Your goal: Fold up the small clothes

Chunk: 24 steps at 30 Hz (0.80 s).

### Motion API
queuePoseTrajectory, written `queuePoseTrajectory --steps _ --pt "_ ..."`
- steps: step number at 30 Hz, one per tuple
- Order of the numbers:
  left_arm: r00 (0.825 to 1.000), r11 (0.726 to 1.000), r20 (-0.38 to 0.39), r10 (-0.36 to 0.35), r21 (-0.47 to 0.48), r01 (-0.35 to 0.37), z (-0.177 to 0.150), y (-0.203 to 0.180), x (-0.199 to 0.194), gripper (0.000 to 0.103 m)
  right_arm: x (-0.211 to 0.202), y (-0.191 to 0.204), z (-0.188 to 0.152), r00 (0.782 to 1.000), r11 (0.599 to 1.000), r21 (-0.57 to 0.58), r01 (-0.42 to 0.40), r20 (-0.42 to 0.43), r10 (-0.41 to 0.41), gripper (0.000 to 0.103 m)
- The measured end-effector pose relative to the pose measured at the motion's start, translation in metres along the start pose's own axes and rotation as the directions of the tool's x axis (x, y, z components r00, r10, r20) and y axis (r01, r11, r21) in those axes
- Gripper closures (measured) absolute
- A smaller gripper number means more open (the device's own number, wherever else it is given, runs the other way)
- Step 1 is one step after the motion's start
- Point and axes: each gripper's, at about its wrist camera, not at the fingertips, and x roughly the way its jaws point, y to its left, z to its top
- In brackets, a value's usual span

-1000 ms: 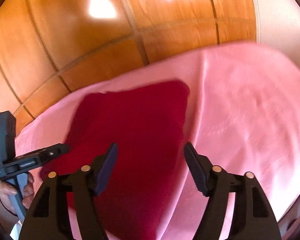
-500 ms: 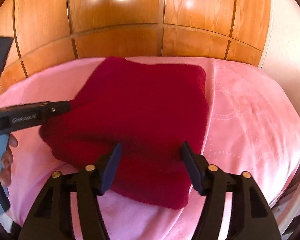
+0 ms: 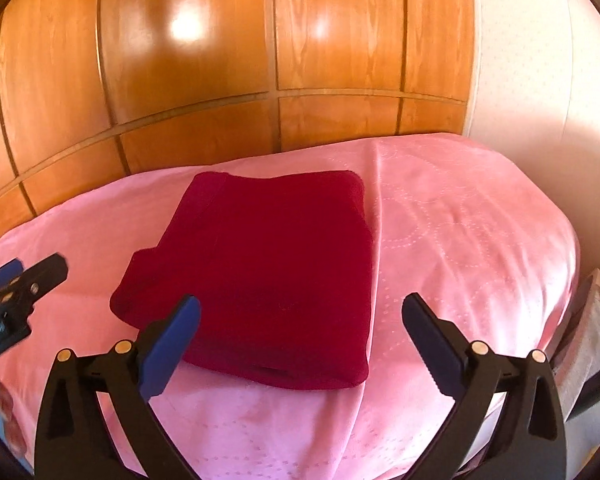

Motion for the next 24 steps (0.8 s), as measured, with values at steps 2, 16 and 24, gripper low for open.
queuePoseTrajectory --steps 2,16,24 --pt "1.0 1.0 0.007 0.001 0.003 -0.001 -0.002 -0.001 -0.004 0.006 -0.003 0.003 0.0 1.0 1.0 0.0 0.02 0.017 -0.02 0.002" --pt "1.0 0.999 0.012 0.015 0.05 -0.015 -0.008 -0.012 -0.009 0.004 -0.008 0.003 -0.007 0.997 0.997 0.025 0.078 0.023 -0.078 0.002" --pt "1.0 0.998 0.011 0.016 0.063 -0.017 -0.007 -0.019 -0.01 0.004 -0.009 0.002 -0.007 0.997 0.997 0.03 0.076 0.027 -0.077 0.002"
